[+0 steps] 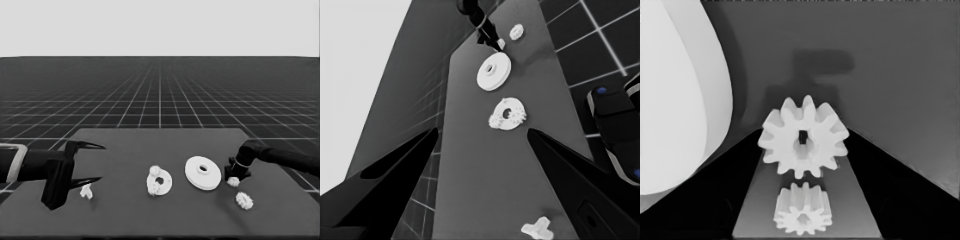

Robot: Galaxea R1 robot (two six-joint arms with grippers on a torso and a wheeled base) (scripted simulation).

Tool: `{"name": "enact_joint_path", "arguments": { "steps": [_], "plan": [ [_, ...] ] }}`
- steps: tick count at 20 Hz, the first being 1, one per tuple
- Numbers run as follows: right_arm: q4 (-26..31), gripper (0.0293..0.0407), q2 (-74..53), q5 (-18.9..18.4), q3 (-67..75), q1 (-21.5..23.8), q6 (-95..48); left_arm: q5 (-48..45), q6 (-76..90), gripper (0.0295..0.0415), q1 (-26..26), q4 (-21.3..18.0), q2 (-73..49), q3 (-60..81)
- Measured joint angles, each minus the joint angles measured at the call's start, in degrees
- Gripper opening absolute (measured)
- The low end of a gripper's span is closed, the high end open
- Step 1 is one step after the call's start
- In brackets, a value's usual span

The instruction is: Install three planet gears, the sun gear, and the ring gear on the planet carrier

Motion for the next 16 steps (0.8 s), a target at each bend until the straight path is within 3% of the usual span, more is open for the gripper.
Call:
{"name": "enact_joint_path", "arguments": {
  "steps": [6,7,9,16],
  "plan": [
    [-0.01,0.0312,0.00,0.00,-0.01,0.00,0.00,0.00,0.00,0.0385,0.00,0.00,0.00,0.00],
    [2.17,0.0312,-2.37,-3.87,4.70,3.71,1.45,0.00,0.00,0.0385,0.00,0.00,0.00,0.00],
    [4.98,0.0312,-3.99,-7.50,7.47,8.83,2.14,0.00,0.00,0.0385,0.00,0.00,0.00,0.00],
    [6.63,0.0312,-4.34,-9.37,8.05,11.33,2.20,0.00,0.00,0.0385,0.00,0.00,0.00,0.00]
  ]
}}
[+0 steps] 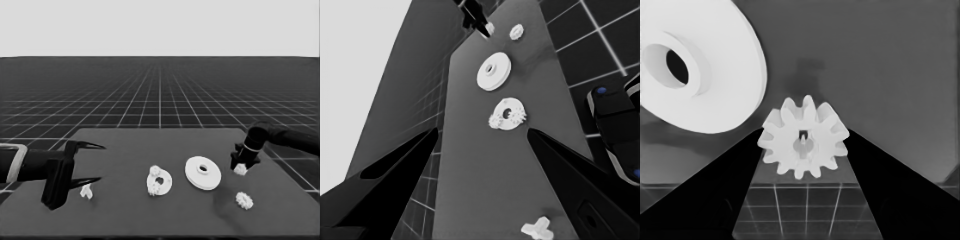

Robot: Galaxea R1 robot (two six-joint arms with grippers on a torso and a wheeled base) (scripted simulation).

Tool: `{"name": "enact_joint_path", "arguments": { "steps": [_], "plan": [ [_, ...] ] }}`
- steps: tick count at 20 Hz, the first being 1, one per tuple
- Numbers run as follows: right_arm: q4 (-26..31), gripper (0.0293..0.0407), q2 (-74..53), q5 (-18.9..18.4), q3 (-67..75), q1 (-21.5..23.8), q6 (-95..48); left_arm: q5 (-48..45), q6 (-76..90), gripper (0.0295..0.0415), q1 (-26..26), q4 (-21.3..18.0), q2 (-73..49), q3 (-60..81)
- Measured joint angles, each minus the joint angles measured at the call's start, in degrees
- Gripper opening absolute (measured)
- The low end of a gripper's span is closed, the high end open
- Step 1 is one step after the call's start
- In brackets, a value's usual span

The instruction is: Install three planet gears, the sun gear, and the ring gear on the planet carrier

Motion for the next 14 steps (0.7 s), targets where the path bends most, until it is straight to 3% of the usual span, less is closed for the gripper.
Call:
{"name": "enact_joint_path", "arguments": {
  "steps": [1,3,5,10,12,14],
  "plan": [
    [-3.16,0.0312,5.35,-2.77,10.89,0.04,22.46,0.00,0.00,0.0385,0.00,0.00,0.00,0.00],
    [-3.73,0.0313,28.41,-5.71,8.52,0.04,37.94,0.00,0.00,0.0385,0.00,0.00,0.00,0.00],
    [-3.42,0.0313,37.76,-5.80,0.66,0.02,38.23,0.00,0.00,0.0385,0.00,0.00,0.00,0.00],
    [-3.26,0.0313,42.04,-5.66,-4.66,-0.03,37.21,0.00,0.00,0.0385,0.00,0.00,0.00,0.00],
    [-8.93,0.0313,43.06,-3.92,-8.09,-5.94,35.18,0.00,0.00,0.0385,0.00,0.00,0.00,0.00],
    [-10.73,0.0313,43.60,-3.05,-9.92,-8.01,34.15,0.00,0.00,0.0385,0.00,0.00,0.00,0.00]
  ]
}}
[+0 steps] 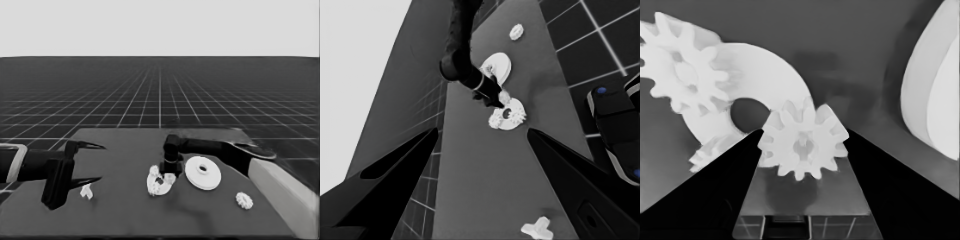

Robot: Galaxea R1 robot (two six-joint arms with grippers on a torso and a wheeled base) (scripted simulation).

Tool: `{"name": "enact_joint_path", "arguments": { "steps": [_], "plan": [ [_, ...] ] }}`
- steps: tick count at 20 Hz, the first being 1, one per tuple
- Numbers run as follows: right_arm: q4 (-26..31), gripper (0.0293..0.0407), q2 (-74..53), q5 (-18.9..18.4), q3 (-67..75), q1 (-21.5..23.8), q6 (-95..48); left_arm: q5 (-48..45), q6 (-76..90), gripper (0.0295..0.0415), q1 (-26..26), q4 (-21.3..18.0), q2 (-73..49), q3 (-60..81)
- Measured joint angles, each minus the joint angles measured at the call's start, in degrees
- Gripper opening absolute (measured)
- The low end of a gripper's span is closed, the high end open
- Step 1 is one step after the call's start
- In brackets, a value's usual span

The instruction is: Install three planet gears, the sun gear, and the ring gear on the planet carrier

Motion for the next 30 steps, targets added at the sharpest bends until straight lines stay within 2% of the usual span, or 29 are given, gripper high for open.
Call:
{"name": "enact_joint_path", "arguments": {
  "steps": [6,7,8,9,10,16,19,26,27,28,29,30],
  "plan": [
    [-0.88,0.0312,0.30,0.50,-0.98,-0.88,-0.54,0.00,0.00,0.0385,0.00,0.00,0.00,0.00],
    [-0.90,0.0344,0.31,0.51,-1.00,-0.90,-0.54,0.00,0.00,0.0385,0.00,0.00,0.00,0.00],
    [-0.91,0.0372,0.31,0.51,-1.01,-0.90,-0.55,0.00,0.00,0.0385,0.00,0.00,0.00,0.00],
    [-0.91,0.0381,0.31,0.52,-1.01,-0.91,-0.55,0.00,0.00,0.0385,0.00,0.00,0.00,0.00],
    [-0.92,0.0383,0.31,0.52,-1.02,-0.91,-0.55,0.00,0.00,0.0385,0.00,0.00,0.00,0.00],
    [-0.92,0.0385,0.31,0.52,-1.02,-0.91,-0.55,0.00,0.00,0.0385,0.00,0.00,0.00,0.00],
    [5.57,0.0385,-1.17,-2.20,4.28,6.09,2.61,0.00,0.00,0.0385,0.00,0.00,0.00,0.00],
    [7.44,0.0385,-1.28,-2.59,4.81,7.94,2.95,0.00,0.00,0.0385,0.00,0.00,0.00,0.00],
    [6.85,0.0385,-17.08,-2.97,29.82,7.60,6.53,0.00,0.00,0.0385,0.00,0.00,0.00,0.00],
    [6.74,0.0385,-35.77,-2.16,40.65,7.26,1.62,0.00,0.00,0.0385,0.00,0.00,0.00,0.00],
    [6.97,0.0385,-46.61,-0.57,41.40,7.12,-6.82,0.00,0.00,0.0385,0.00,0.00,0.00,0.00],
    [7.39,0.0385,-52.12,0.64,39.56,7.08,-13.26,0.00,0.00,0.0385,0.00,0.00,0.00,0.00]
  ]
}}
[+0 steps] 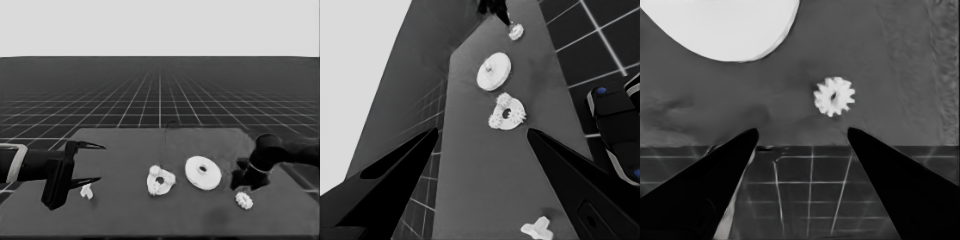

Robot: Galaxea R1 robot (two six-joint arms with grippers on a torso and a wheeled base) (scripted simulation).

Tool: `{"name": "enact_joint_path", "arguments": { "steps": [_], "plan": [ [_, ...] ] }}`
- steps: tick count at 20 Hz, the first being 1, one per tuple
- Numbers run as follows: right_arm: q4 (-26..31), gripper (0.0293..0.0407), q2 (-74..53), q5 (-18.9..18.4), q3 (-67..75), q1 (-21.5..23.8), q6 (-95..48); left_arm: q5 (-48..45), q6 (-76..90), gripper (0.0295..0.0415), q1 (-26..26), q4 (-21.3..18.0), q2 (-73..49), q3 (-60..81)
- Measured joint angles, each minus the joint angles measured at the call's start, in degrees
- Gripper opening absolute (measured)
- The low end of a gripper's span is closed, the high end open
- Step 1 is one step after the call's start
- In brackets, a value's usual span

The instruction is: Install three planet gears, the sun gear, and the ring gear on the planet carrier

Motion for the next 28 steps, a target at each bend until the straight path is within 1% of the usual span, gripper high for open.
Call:
{"name": "enact_joint_path", "arguments": {
  "steps": [2,6,7,8,9,11,16,18,19,26,27,28],
  "plan": [
    [0.66,0.0385,-3.88,1.15,-3.10,-0.02,-6.48,0.00,0.00,0.0385,0.00,0.00,0.00,0.00],
    [1.05,0.0385,-5.11,1.66,-4.87,-0.02,-9.56,0.00,0.00,0.0385,0.00,0.00,0.00,0.00],
    [-3.73,0.0385,-4.05,5.54,-6.82,-5.88,-9.87,0.00,0.00,0.0385,0.00,0.00,0.00,0.00],
    [-6.35,0.0385,-2.95,7.88,-8.70,-9.59,-10.09,0.00,0.00,0.0385,0.00,0.00,0.00,0.00],
    [-7.76,0.0385,-2.13,9.26,-10.10,-11.59,-10.28,0.00,0.00,0.0385,0.00,0.00,0.00,0.00],
    [-8.97,0.0385,-1.28,10.55,-11.58,-13.31,-10.49,0.00,0.00,0.0385,0.00,0.00,0.00,0.00],
    [-9.53,0.0385,-0.86,11.19,-12.33,-14.08,-10.59,0.00,0.00,0.0385,0.00,0.00,0.00,0.00],
    [-9.56,0.0314,-0.84,11.22,-12.37,-14.12,-10.59,0.00,0.00,0.0385,0.00,0.00,0.00,0.00],
    [-9.57,0.0310,-0.84,11.23,-12.37,-14.11,-10.60,0.00,0.00,0.0385,0.00,0.00,0.00,0.00],
    [-9.59,0.0310,-0.84,11.22,-12.38,-14.10,-10.60,0.00,0.00,0.0385,0.00,0.00,0.00,0.00],
    [-5.85,0.0310,-3.15,7.42,-8.25,-9.46,-10.07,0.00,0.00,0.0385,0.00,0.00,0.00,0.00],
    [-3.17,0.0310,-4.33,5.11,-6.42,-5.64,-9.94,0.00,0.00,0.0385,0.00,0.00,0.00,0.00]
  ]
}}
